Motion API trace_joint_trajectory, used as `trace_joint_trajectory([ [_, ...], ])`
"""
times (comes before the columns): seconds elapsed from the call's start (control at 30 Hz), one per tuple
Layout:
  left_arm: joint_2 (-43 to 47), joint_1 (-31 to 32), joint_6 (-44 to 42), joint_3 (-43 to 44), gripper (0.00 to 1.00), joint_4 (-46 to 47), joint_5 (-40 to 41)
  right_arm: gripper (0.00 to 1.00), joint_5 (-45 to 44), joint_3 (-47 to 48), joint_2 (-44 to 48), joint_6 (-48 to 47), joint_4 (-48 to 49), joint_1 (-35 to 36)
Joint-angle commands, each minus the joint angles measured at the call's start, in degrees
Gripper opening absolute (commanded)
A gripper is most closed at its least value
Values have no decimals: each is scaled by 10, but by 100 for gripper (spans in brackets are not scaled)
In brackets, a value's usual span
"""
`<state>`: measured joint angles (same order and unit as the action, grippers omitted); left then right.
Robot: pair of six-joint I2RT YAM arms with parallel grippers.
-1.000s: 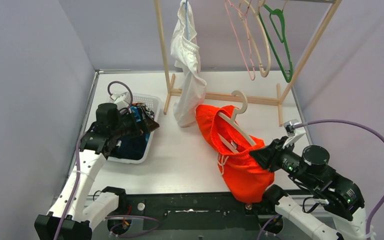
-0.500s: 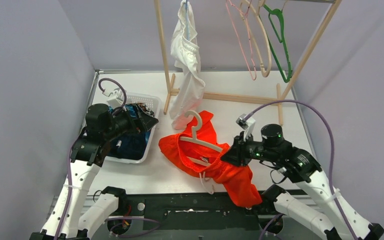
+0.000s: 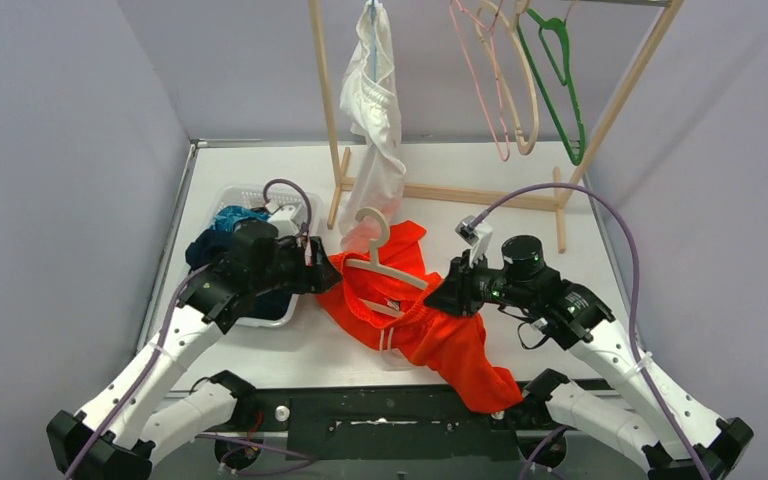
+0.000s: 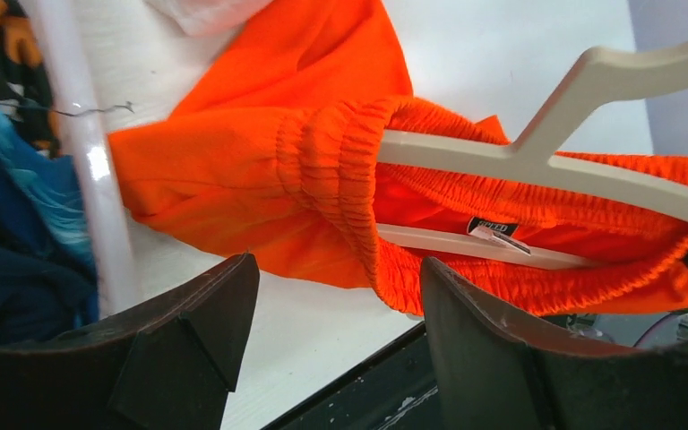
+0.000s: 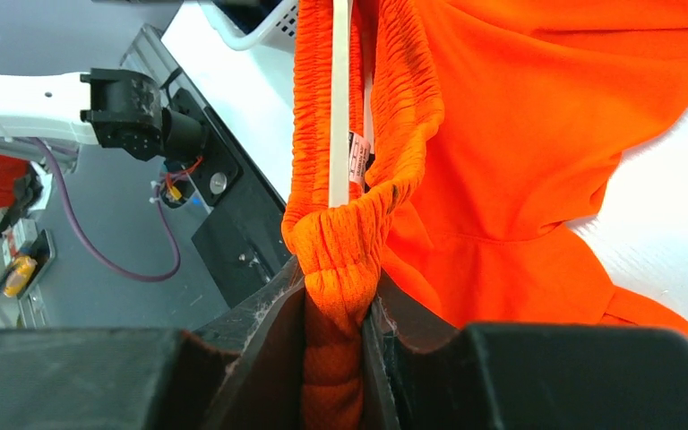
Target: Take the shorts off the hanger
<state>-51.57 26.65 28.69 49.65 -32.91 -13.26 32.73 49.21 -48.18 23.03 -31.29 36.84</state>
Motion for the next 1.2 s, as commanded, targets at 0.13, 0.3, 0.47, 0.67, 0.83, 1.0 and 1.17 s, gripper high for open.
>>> trace_joint_trajectory([
  [0.13,-58,169,60,41,65,10,223,0,12,-9,84,70,89,6],
  [0.3,-84,179,66,64,62,5,271,0,8,-10,95,68,49,9],
  [0.47,-91,178,65,69,50,13,294,0,8,-21,101,63,47,10],
  [0.67,-122,176,68,64,22,25,257,0,15,-32,112,57,40,10],
  [0.83,-130,171,86,69,4,4,284,0,38,-44,137,57,45,11],
  [1.0,-126,131,83,88,0,-26,303,0,71,-30,132,65,47,32],
  [1.17,-121,38,73,87,0,-39,269,0,50,-27,129,19,-1,43],
])
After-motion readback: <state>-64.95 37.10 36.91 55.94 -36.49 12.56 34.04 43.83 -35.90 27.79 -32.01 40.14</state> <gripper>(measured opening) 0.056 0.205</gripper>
